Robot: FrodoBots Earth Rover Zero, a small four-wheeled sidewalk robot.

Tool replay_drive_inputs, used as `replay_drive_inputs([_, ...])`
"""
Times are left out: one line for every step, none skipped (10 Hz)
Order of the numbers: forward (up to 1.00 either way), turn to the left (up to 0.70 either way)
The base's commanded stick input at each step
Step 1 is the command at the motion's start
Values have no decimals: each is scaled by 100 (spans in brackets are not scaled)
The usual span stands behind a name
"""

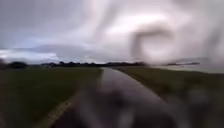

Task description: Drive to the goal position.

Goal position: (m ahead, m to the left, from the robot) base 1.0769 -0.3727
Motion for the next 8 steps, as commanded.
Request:
replay_drive_inputs([70,0])
replay_drive_inputs([70,0])
replay_drive_inputs([70,0])
replay_drive_inputs([70,0])
replay_drive_inputs([70,0])
replay_drive_inputs([70,0])
replay_drive_inputs([70,0])
replay_drive_inputs([70,0])
